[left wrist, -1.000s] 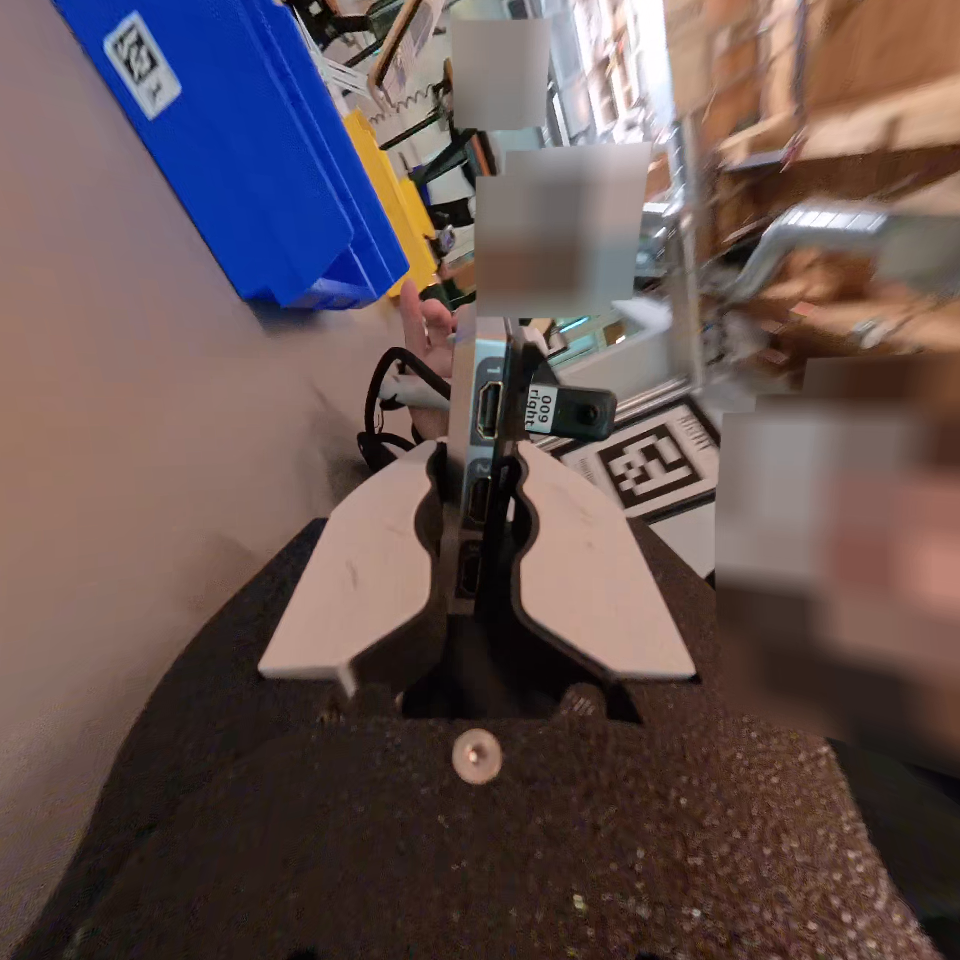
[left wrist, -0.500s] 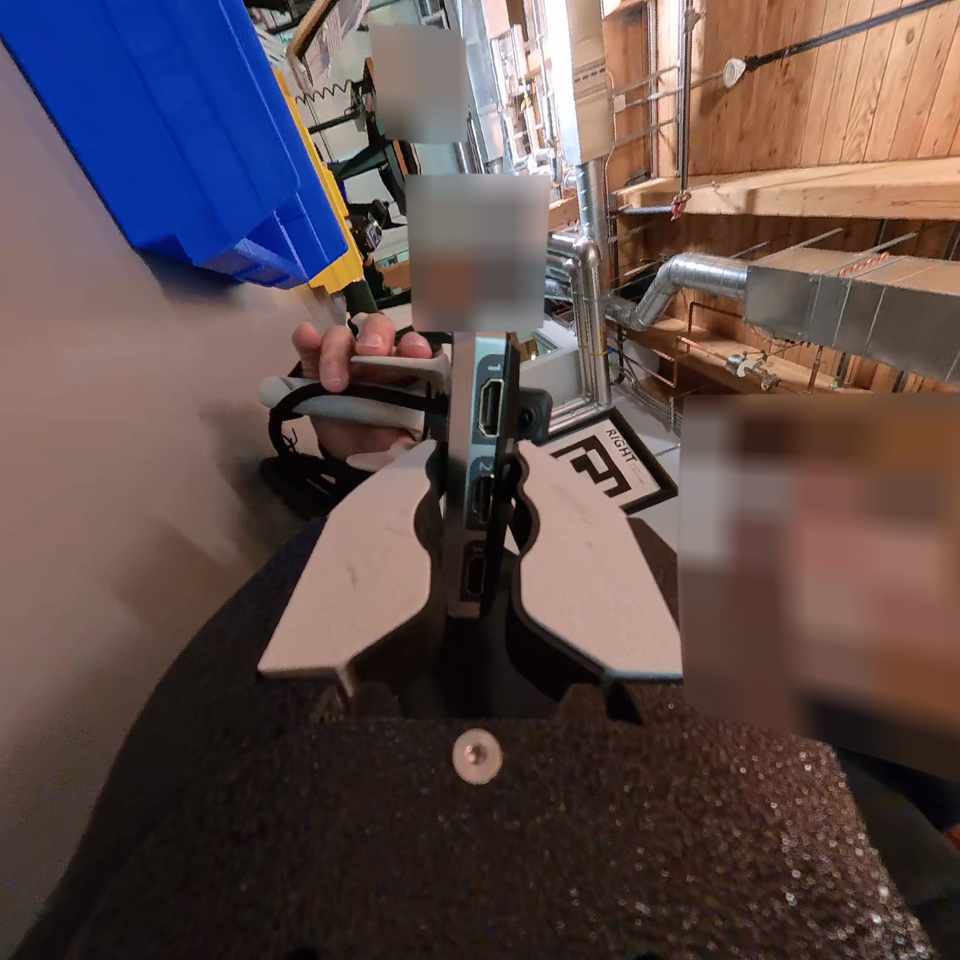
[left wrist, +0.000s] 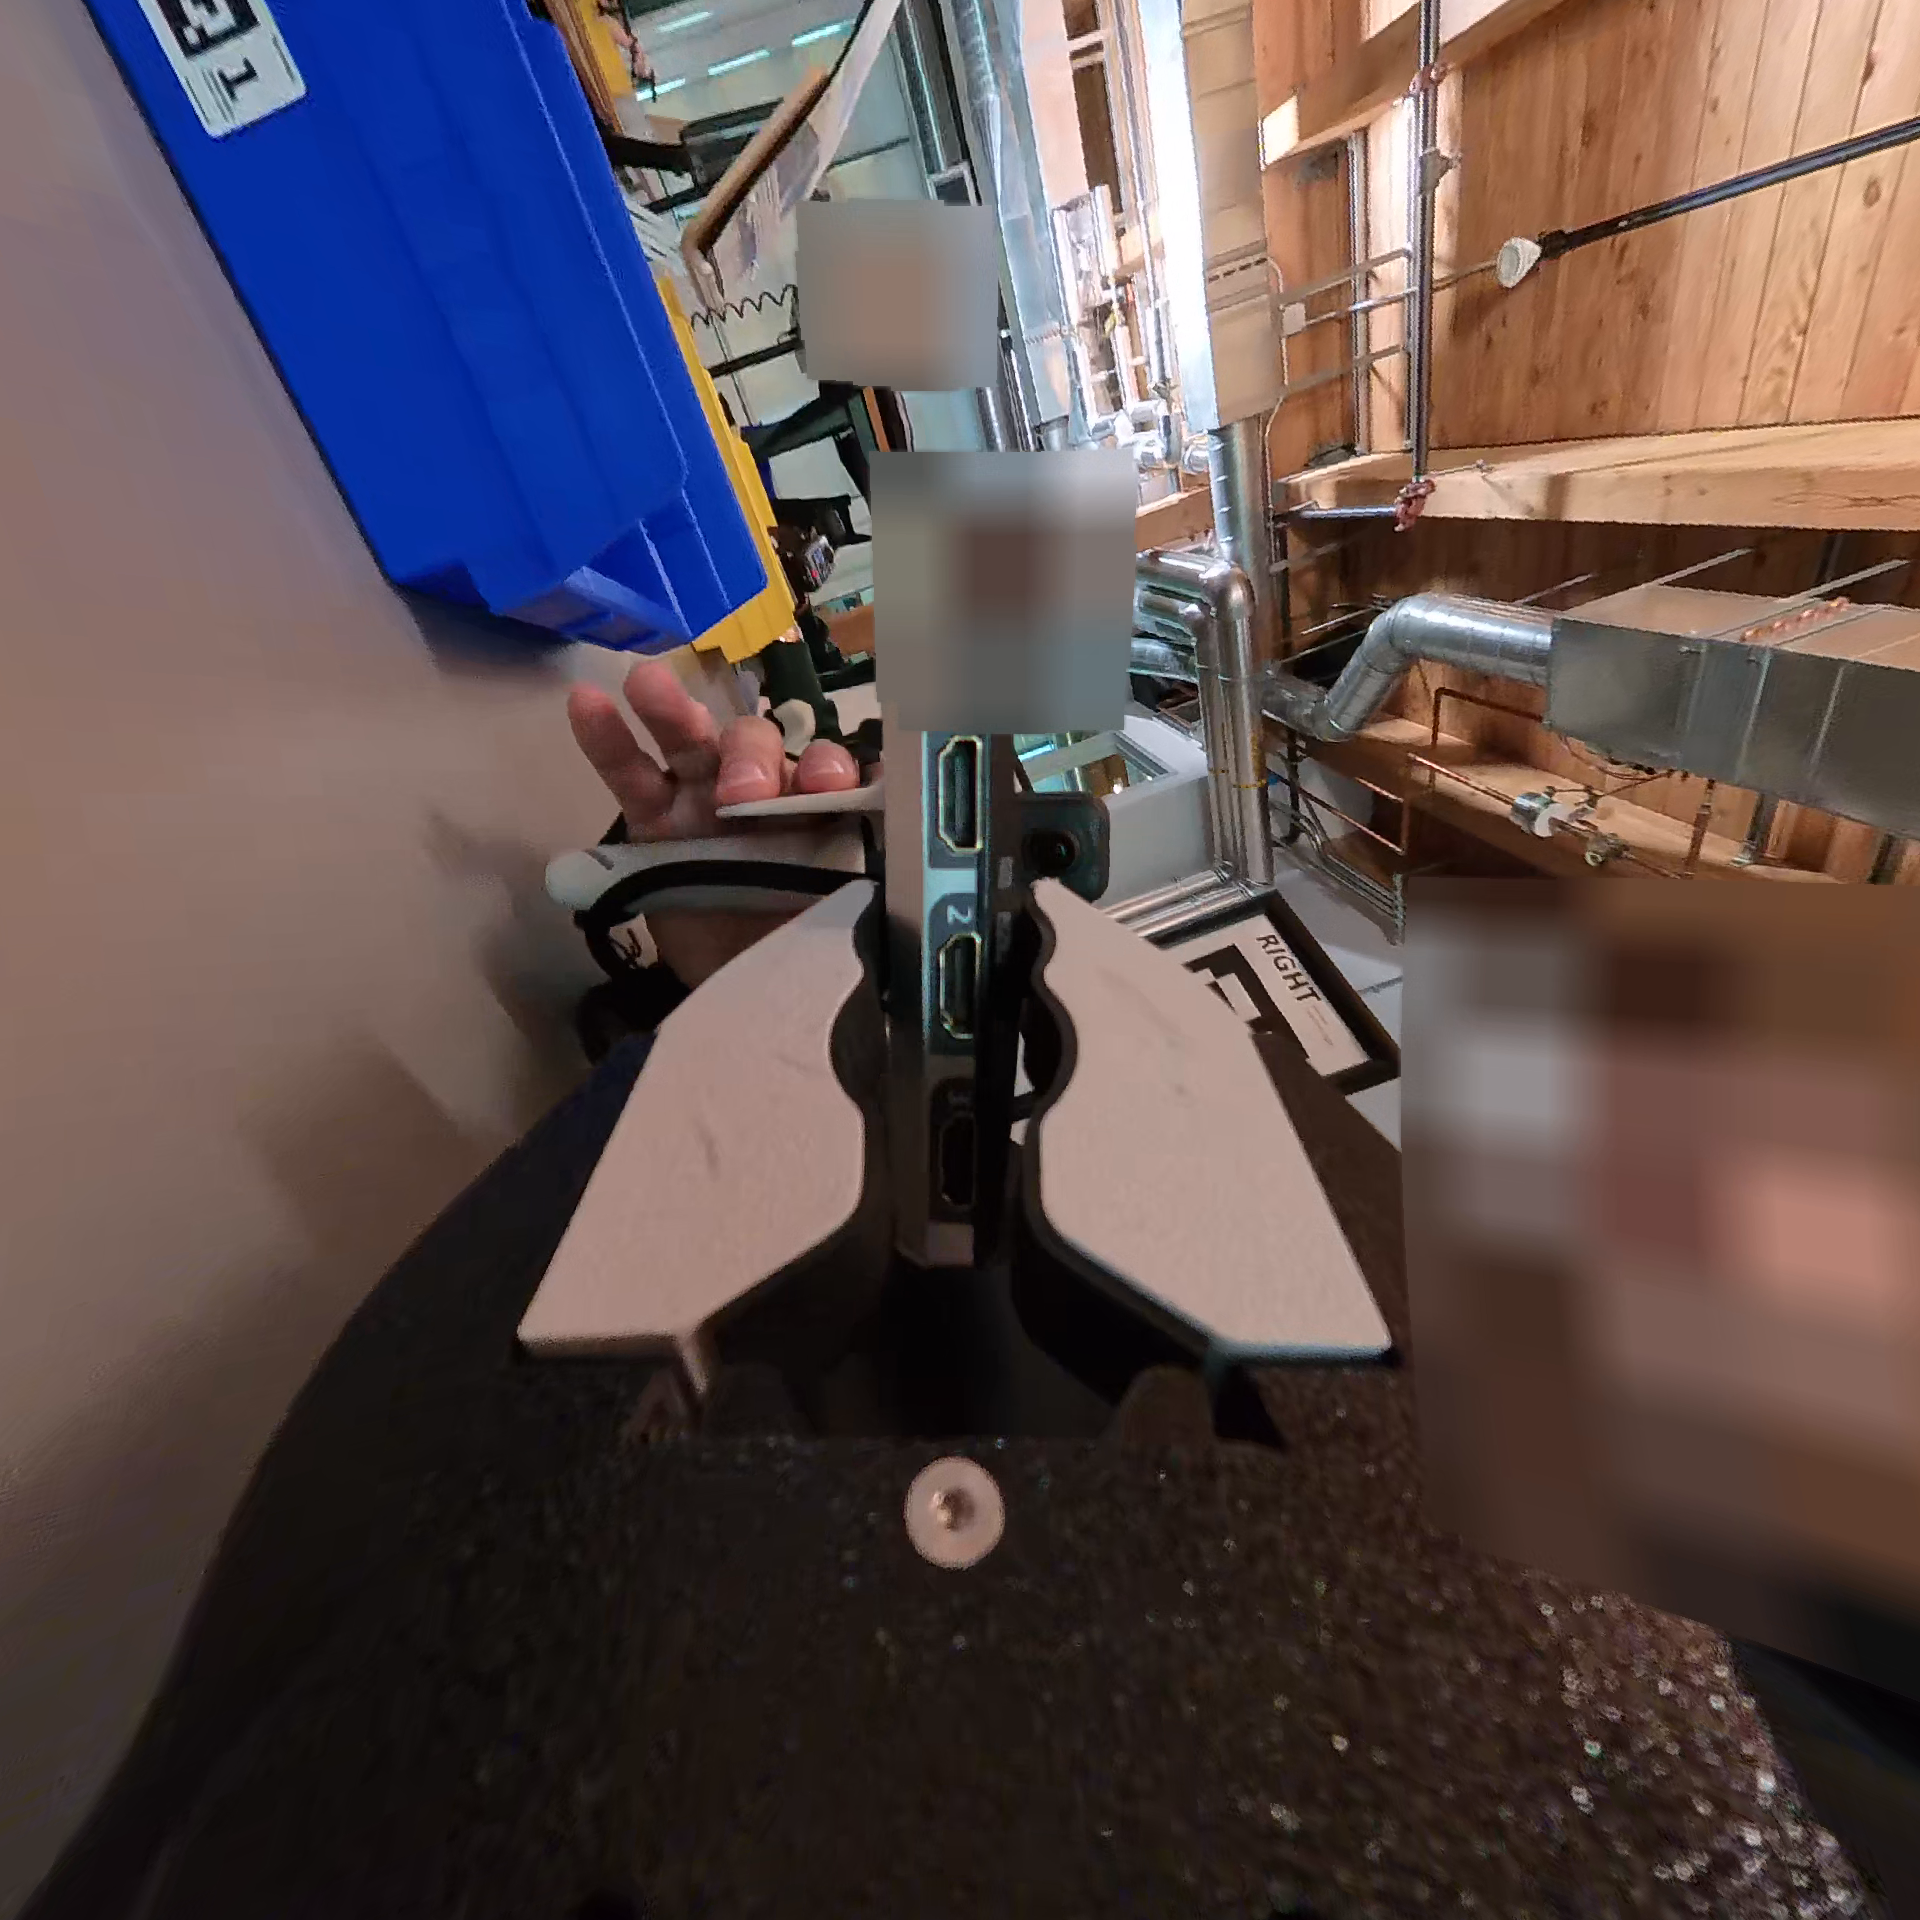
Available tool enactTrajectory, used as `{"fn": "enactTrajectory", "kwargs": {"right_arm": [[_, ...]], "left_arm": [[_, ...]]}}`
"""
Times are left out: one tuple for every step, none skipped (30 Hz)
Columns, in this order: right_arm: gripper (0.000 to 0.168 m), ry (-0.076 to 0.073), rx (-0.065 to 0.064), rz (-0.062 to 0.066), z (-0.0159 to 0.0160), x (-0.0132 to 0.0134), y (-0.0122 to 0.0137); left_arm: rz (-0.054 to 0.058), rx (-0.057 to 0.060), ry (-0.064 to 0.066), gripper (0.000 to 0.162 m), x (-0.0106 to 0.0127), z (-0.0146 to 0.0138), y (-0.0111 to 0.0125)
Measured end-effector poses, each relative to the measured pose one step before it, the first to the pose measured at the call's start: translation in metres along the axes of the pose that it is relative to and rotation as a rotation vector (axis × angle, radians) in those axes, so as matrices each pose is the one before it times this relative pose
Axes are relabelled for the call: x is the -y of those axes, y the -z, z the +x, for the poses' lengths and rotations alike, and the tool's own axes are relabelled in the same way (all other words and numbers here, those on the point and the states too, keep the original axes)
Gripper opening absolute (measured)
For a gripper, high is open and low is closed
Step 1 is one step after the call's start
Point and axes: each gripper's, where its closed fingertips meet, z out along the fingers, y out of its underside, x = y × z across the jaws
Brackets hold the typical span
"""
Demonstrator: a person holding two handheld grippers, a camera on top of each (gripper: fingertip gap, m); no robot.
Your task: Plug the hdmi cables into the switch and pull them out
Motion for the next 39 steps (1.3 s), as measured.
{"fn": "enactTrajectory", "kwargs": {"right_arm": [[0.021, 0.0099, -0.0088, 0.0122, 0.00005, 0.00125, -0.00009], [0.022, 0.0102, -0.0086, 0.0118, 0.00025, 0.00107, 0.00013], [0.022, 0.0083, -0.004, 0.0118, 0.00002, 0.0011, -0.00006], [0.023, 0.0027, 0.0013, 0.0087, -0.00045, 0.00073, -0.00023], [0.024, 0.0009, -0.0026, 0.0055, 0.00004, 0.0006, -0.00006], [0.024, 0.0024, -0.0056, -0.0031, 0.00073, -0.00036, 0.00011], [0.024, -0.004, -0.0031, -0.009, 0.00079, -0.00131, 0.00011], [0.024, -0.0037, -0.0022, -0.0077, 0.00038, -0.00134, 0.00004], [0.023, 0.0006, -0.0038, -0.0088, 0.0003, -0.00109, -0.00012], [0.023, -0.0071, -0.004, -0.0177, 0.0008, -0.00143, -0.00006], [0.023, -0.0213, 0.0055, -0.0182, 0.00032, -0.00133, -0.00016], [0.023, -0.0291, 0.0146, -0.0018, -0.00038, -0.00059, -0.00002], [0.023, -0.0253, 0.0144, 0.0016, -0.00025, -0.00102, -0.00002], [0.023, -0.0115, 0.0046, -0.0024, 0.00011, -0.00066, -0.00025], [0.023, -0.0031, 0.0024, -0.0003, -0.00043, 0.00005, -0.00067], [0.023, -0.0061, 0.0022, 0.0032, -0.00016, 0.00015, -0.00041], [0.023, -0.0101, 0.0035, 0.0135, -0.00004, 0.00167, 0.00025], [0.023, -0.0191, 0.0029, 0.022, 0.00066, 0.00271, 0.00085], [0.022, -0.0313, 0.0039, 0.0265, 0.0016, 0.00325, 0.00182], [0.022, -0.0421, 0.0038, 0.0292, 0.0026, 0.00364, 0.00264], [0.022, -0.0523, 0.0111, 0.0257, 0.00262, 0.00315, 0.00274], [0.022, -0.0645, 0.013, 0.0072, 0.00351, 0.00023, 0.00228], [0.022, -0.0602, 0.0067, 0.0038, 0.00416, 0.00033, 0.00191], [0.022, -0.0466, 0.0045, 0.0104, 0.00311, 0.00137, 0.0013], [0.022, -0.0412, 0.0227, 0.0179, 0.00021, 0.00211, 0.00078], [0.022, -0.0425, 0.0239, 0.019, -0.00035, 0.00263, -0.00019], [0.022, -0.0407, 0.0207, 0.0157, -0.00026, 0.00239, -0.00144], [0.022, -0.041, 0.0258, 0.0129, -0.00126, 0.00188, -0.00234], [0.022, -0.0393, 0.0376, 0.0117, -0.00349, 0.00079, -0.00317], [0.022, -0.0252, 0.0386, -0.0009, -0.00438, -0.00185, -0.00423], [0.022, 0.0001, 0.0227, -0.0251, -0.00319, -0.00455, -0.00475], [0.022, 0.0211, 0.0052, -0.0339, -0.00127, -0.0052, -0.00435], [0.022, 0.0147, 0.0062, -0.026, -0.00103, -0.0046, -0.00307], [0.022, -0.003, 0.0149, -0.0128, -0.00153, -0.00267, -0.00195], [0.022, -0.0065, 0.0115, 0.0032, -0.00126, -0.00008, -0.00093], [0.022, 0.0079, -0.0005, 0.0164, -0.00011, 0.00211, 0.00022], [0.022, 0.0244, -0.0123, 0.0267, 0.001, 0.00364, 0.00176], [0.022, 0.0404, -0.0208, 0.0362, 0.00184, 0.0053, 0.00361], [0.022, 0.044, -0.0201, 0.0221, 0.00073, 0.00321, 0.00277]], "left_arm": [[0.0094, 0.0072, -0.008, 0.022, 0.00177, 0.00153, -0.00116], [0.012, 0.0081, -0.0103, 0.022, 0.00205, 0.00134, -0.00154], [0.0126, 0.0046, -0.006, 0.022, 0.00199, 0.00101, -0.00189], [0.0094, 0.0006, -0.0002, 0.022, 0.00153, 0.00063, -0.00191], [0.0055, -0.0028, 0.0019, 0.022, 0.00109, 0.00035, -0.0016], [0.0044, -0.0028, -0.0003, 0.022, 0.00094, -0.00018, -0.00075], [0.0047, 0.0005, -0.0005, 0.022, 0.0007, -0.00097, -0.0003], [0.0068, 0.001, 0.001, 0.022, 0.0006, -0.00121, 0.00018], [0.009, -0.0019, 0.0041, 0.022, 0.0004, -0.00106, 0.00027], [0.0098, -0.0018, 0.0047, 0.022, 0.00037, -0.00116, 0.00042], [0.0056, -0.0009, 0.0035, 0.022, 0.0001, -0.00116, 0.00056], [-0.0028, -0.0028, -0.0023, 0.022, -0.00051, -0.00081, 0.00075], [-0.004, 0.0017, -0.0182, 0.022, -0.00051, -0.00059, 0.00066], [0.0013, 0.0143, -0.0416, 0.023, 0.0002, -0.00058, 0.00064], [-0.003, 0.0234, -0.0655, 0.025, 0.00059, 0.00043, 0.00065], [-0.0175, 0.0303, -0.0933, 0.026, 0.00035, 0.00179, 0.0008], [-0.0309, 0.0351, -0.1206, 0.028, -0.00005, 0.00304, 0.00116], [-0.0371, 0.0306, -0.1364, 0.033, 0.00025, 0.0046, 0.00171], [-0.0318, 0.0301, -0.1373, 0.04, 0.00183, 0.00565, 0.00259], [-0.0176, 0.0407, -0.1358, 0.044, 0.00456, 0.00455, 0.00393], [-0.0034, 0.0452, -0.1386, 0.046, 0.00708, 0.00376, 0.00524], [0.0024, 0.0476, -0.1371, 0.052, 0.00823, 0.00256, 0.00622], [-0.0075, 0.0618, -0.1338, 0.06, 0.0068, -0.00093, 0.0064], [-0.0314, 0.0712, -0.1423, 0.069, 0.00199, -0.00407, 0.00584], [-0.0567, 0.0722, -0.1571, 0.073, -0.00349, -0.00566, 0.00461], [-0.0692, 0.0729, -0.1637, 0.074, -0.00733, -0.00608, 0.0031], [-0.0681, 0.0712, -0.1626, 0.074, -0.00881, -0.00512, 0.00106], [-0.055, 0.0679, -0.1604, 0.074, -0.0072, -0.00307, -0.0005], [-0.0332, 0.0694, -0.1483, 0.074, -0.0031, -0.00176, -0.0018], [-0.0179, 0.0611, -0.1312, 0.071, 0.00044, -0.00029, -0.00261], [-0.0126, 0.0352, -0.1122, 0.07, 0.00246, 0.00247, -0.00343], [-0.002, 0.0246, -0.0794, 0.069, 0.00478, 0.00219, -0.00385], [0.0162, 0.0251, -0.0447, 0.07, 0.0072, 0.00013, -0.00382], [0.0306, 0.0163, -0.0274, 0.069, 0.00847, -0.00005, -0.00372], [0.0295, 0.0045, -0.0275, 0.064, 0.00764, 0.00108, -0.00402], [0.0166, 0.0077, -0.0383, 0.052, 0.00549, 0.0007, -0.00461], [0.0002, 0.0327, -0.0414, 0.038, 0.00328, -0.00273, -0.00481], [-0.0082, 0.0394, -0.022, 0.038, 0.00167, -0.00462, -0.00445], [-0.006, 0.0169, 0.0045, 0.038, 0.00177, -0.00251, -0.00419]]}}
